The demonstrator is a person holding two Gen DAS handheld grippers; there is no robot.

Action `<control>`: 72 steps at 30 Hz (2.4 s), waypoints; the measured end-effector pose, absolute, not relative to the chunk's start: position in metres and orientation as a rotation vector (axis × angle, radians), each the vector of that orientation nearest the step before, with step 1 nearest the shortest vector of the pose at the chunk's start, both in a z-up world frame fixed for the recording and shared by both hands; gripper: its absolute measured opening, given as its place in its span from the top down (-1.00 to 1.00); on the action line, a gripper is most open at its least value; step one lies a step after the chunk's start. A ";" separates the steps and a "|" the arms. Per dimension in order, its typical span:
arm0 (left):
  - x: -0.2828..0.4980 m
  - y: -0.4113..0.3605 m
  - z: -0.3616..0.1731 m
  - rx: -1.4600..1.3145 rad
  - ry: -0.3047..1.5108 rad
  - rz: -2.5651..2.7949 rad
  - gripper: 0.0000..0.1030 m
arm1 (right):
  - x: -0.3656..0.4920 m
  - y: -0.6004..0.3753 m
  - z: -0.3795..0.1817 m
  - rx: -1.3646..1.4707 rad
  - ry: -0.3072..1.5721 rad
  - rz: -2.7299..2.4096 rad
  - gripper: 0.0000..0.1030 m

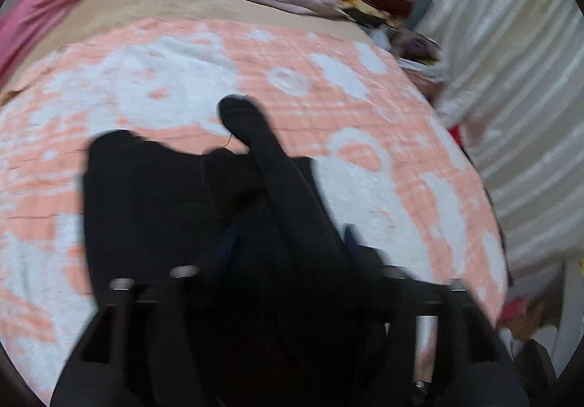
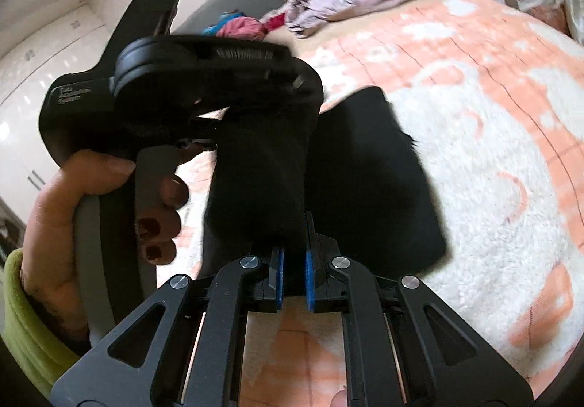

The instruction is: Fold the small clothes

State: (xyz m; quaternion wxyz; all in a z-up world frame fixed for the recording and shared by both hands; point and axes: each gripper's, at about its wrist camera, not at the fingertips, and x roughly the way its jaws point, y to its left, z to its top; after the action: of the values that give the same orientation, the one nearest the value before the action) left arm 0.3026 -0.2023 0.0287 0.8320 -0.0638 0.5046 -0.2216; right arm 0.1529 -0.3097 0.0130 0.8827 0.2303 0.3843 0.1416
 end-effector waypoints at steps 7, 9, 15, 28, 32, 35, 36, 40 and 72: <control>0.285 -0.179 0.043 -0.224 0.966 -0.482 -0.51 | 0.150 -0.335 -0.001 0.547 0.861 0.196 0.32; 0.276 -0.154 0.046 -0.231 0.929 -0.441 -0.51 | 0.147 -0.341 0.003 0.576 0.843 0.185 0.22; 0.251 -0.091 0.035 -0.179 0.885 -0.305 -0.51 | 0.132 -0.357 0.036 0.514 0.672 0.090 0.13; 0.231 -0.113 -0.008 0.000 0.917 -0.321 -0.40 | 0.224 -0.333 0.044 0.286 0.819 0.183 0.14; 0.224 -0.118 -0.009 0.017 0.916 -0.352 -0.43 | 0.259 -0.322 0.021 0.279 0.903 0.188 0.14; 0.220 -0.120 -0.009 0.026 0.906 -0.365 -0.43 | 0.273 -0.321 0.010 0.287 0.933 0.183 0.16; 0.219 -0.120 -0.009 0.026 0.903 -0.368 -0.45 | 0.275 -0.319 0.008 0.285 0.936 0.189 0.20; 0.216 -0.122 -0.010 0.017 0.890 -0.373 -0.55 | 0.275 -0.316 -0.002 0.282 0.963 0.231 0.38; 0.221 -0.129 -0.018 -0.034 0.905 -0.407 -0.76 | 0.271 -0.315 -0.004 -0.063 0.852 0.043 0.63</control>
State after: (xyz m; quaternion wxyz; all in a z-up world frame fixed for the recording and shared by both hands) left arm 0.2210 -0.1292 -0.0178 0.8794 -0.0163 0.4340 -0.1951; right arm 0.2709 -0.3152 -0.0035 0.9099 -0.0305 0.4132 0.0208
